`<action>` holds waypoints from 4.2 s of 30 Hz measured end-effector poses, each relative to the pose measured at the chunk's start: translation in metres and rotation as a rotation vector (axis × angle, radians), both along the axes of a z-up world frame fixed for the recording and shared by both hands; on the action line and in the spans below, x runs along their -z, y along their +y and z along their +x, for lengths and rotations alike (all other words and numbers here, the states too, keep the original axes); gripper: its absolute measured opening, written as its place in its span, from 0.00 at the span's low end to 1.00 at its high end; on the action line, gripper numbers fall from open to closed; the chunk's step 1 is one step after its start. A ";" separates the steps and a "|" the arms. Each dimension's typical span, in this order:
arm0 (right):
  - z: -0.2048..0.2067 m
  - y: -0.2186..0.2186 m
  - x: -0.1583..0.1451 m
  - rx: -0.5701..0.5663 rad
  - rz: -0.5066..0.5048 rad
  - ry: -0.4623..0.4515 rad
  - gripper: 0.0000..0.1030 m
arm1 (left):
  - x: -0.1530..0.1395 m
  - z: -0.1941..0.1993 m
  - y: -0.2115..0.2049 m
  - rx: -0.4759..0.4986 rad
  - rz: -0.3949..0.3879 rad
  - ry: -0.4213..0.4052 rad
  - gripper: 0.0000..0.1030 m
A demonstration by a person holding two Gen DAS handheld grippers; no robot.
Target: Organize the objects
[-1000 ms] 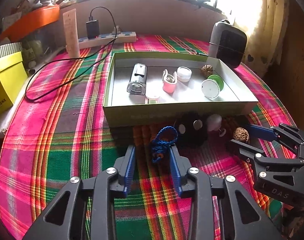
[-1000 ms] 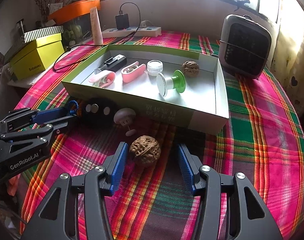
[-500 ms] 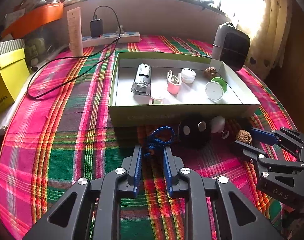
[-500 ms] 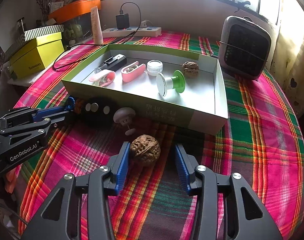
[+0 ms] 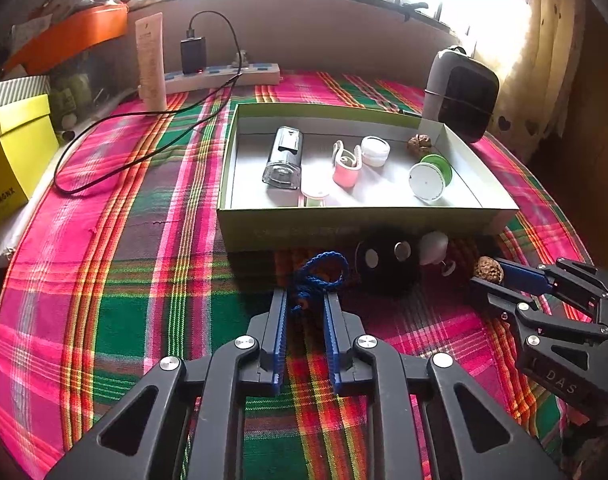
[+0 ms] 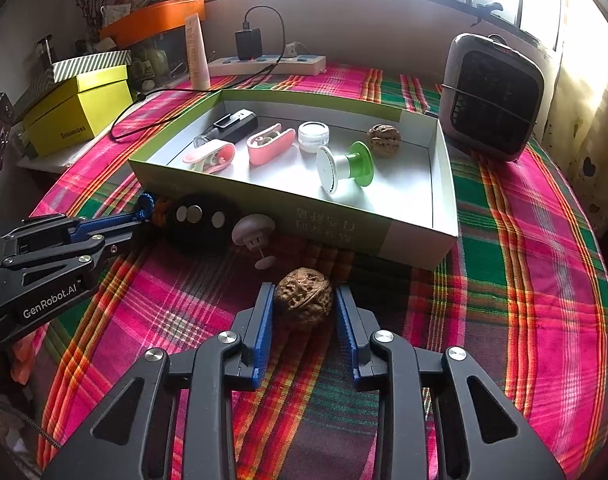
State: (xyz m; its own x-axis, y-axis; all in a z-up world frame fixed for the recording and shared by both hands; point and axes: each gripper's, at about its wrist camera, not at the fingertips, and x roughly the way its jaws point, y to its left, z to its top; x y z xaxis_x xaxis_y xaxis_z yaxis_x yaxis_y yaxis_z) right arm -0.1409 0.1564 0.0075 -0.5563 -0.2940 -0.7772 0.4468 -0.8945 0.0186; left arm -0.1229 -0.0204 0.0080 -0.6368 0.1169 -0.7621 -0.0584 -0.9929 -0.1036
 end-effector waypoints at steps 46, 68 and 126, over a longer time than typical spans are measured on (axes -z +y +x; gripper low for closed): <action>0.006 0.002 -0.009 0.002 -0.029 0.013 0.30 | -0.013 0.001 0.010 0.042 -0.036 0.026 0.17; -0.014 0.003 -0.039 0.012 -0.085 0.066 0.30 | -0.048 -0.020 0.012 0.053 -0.025 0.086 0.17; -0.130 0.016 -0.014 0.072 -0.048 -0.034 0.30 | -0.009 -0.105 0.049 0.087 0.008 -0.040 0.17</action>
State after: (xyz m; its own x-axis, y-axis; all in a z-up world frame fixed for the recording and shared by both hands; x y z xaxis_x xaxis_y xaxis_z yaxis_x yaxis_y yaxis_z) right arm -0.2709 0.1722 0.0215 -0.5510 -0.2921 -0.7817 0.3799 -0.9218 0.0766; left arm -0.2281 0.0286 0.0172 -0.5932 0.1768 -0.7854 -0.1404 -0.9834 -0.1153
